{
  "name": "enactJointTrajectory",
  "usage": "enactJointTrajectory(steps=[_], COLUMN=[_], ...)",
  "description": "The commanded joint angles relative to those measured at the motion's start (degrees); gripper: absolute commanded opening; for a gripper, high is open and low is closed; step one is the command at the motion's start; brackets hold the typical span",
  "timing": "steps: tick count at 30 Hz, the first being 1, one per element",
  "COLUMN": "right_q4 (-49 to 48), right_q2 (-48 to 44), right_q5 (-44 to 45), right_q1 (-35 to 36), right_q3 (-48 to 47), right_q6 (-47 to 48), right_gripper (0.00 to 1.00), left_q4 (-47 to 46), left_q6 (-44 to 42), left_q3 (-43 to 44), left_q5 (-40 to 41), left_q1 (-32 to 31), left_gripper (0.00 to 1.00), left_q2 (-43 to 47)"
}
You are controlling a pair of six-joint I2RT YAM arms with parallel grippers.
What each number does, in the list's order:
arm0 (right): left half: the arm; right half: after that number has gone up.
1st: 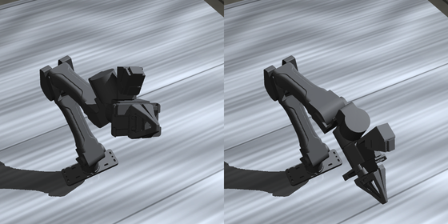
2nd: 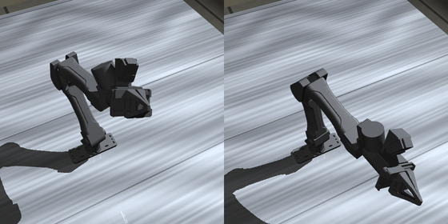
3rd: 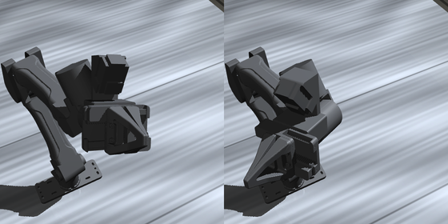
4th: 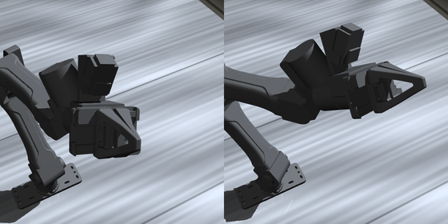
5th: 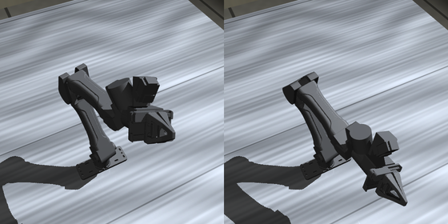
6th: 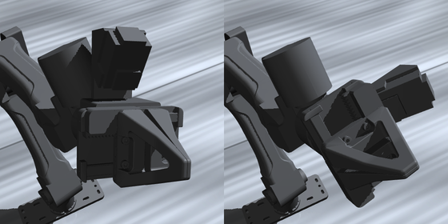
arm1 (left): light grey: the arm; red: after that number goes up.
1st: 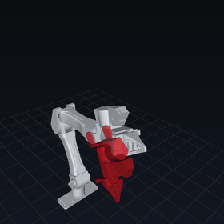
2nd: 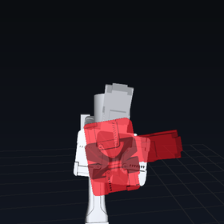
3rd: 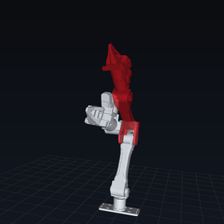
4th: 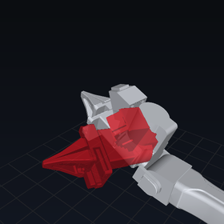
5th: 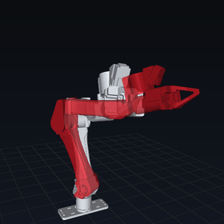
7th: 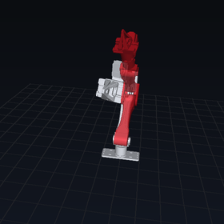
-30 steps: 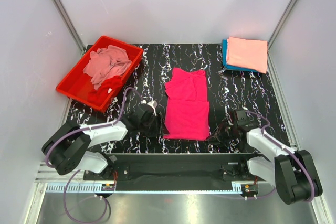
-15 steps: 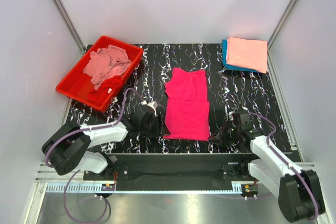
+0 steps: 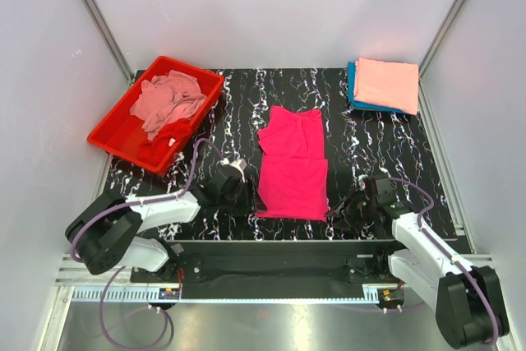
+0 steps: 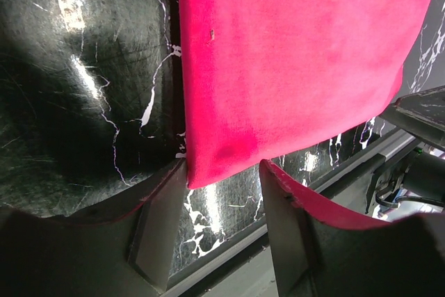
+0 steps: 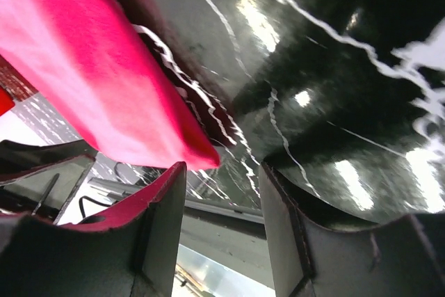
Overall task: Fold and stack the t-shirts
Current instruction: Fold the tshirt
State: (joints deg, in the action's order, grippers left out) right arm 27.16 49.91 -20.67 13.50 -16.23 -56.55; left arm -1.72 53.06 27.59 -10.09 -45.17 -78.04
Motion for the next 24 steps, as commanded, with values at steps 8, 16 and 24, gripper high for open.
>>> enactJointTrajectory(steps=[8,16,24], right_q4=[-7.3,-9.8,-10.4], right_q2=[2.2,7.2,3.4], right_q5=[0.5,0.9,1.4], right_q1=[0.4,1.6,2.0], right_q3=[1.9,2.5,5.2], right_q6=[0.1,0.3,-1.3], right_gripper=[0.54,0.49,0.19], left_q4=[10.3,10.6,9.3], left_q6=[-0.3,-0.2,0.9], left_q3=[-3.9,-4.0,-5.4], left_q5=[5.6,5.3,4.3], left_q1=[-1.5,-1.7,-1.7], left_gripper=[0.53,0.53,0.52], left_q2=[-1.4,-0.5,-0.1])
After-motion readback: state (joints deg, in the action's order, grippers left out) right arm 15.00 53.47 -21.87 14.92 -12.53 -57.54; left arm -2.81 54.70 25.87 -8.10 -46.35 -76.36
